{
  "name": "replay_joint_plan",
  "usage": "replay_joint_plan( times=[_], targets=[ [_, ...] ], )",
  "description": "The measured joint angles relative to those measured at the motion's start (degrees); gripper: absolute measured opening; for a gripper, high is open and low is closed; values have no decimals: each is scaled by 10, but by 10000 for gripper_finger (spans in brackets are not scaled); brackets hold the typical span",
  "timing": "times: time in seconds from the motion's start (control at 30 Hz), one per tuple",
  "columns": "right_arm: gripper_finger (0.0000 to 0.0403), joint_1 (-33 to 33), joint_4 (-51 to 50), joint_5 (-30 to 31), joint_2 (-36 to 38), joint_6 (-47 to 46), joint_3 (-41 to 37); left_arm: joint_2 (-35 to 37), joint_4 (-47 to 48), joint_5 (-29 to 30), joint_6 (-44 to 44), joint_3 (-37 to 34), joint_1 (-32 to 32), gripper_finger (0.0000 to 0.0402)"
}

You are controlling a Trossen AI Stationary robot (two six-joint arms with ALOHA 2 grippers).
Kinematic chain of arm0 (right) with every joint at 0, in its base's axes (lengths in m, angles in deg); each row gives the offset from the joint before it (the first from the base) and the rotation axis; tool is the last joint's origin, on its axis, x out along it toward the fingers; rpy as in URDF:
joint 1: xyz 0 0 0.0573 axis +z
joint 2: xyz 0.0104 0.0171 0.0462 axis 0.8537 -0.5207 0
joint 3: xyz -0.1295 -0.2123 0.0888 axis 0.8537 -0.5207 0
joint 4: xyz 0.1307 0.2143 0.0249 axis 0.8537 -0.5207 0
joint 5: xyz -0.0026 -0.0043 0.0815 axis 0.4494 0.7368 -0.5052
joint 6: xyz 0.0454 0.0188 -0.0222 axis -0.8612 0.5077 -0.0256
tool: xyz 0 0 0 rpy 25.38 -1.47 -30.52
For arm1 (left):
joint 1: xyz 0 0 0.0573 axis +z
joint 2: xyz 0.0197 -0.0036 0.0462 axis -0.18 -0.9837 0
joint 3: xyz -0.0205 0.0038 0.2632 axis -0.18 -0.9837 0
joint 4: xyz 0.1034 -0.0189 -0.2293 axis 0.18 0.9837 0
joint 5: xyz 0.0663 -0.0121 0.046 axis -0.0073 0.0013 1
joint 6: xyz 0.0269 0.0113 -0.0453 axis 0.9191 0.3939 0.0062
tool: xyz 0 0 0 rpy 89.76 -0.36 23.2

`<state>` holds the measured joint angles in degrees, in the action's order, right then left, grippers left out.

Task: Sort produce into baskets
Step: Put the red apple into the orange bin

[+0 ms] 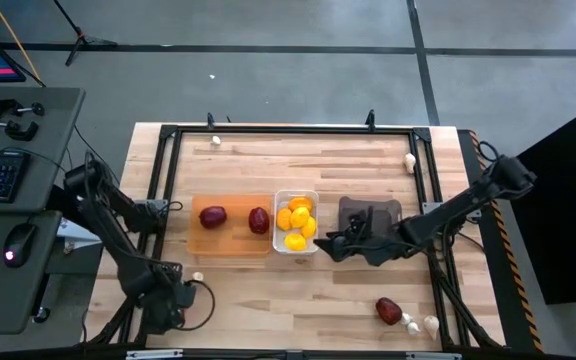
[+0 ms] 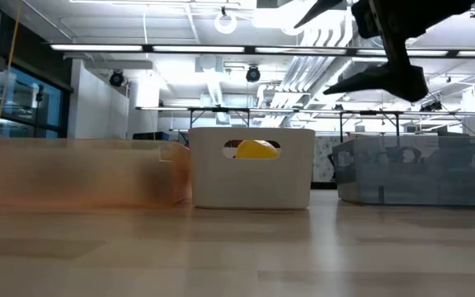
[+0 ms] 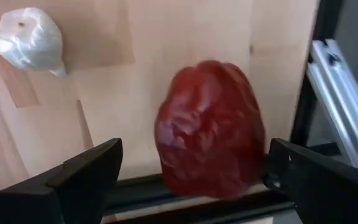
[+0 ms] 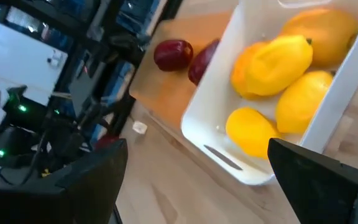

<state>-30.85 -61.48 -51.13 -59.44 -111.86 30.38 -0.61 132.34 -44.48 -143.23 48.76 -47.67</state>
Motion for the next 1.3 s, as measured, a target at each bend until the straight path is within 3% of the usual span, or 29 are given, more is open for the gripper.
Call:
replay_joint_plan(
  times=[0.3, 0.63, 0.8, 0.9, 1.07, 1.3],
  targets=[
    [378, 0, -2, -60, -27, 8, 0, -64, -2, -72, 34, 0, 5, 394],
    [378, 0, -6, -98, -28, 46, 0, -145, -19, -105, 29, 0, 5, 394],
    [378, 0, -7, -102, -28, 55, 0, -153, -19, -108, 24, 1, 9, 390],
    [378, 0, -7, -105, -28, 67, 0, -142, -22, -104, 24, 0, 16, 366],
    [378, 0, -5, -110, -27, 71, 0, -91, -18, -76, 21, 0, 40, 293],
    [378, 0, 16, -111, -27, 85, 0, 60, -14, 37, 9, 11, 102, 293]
  ],
)
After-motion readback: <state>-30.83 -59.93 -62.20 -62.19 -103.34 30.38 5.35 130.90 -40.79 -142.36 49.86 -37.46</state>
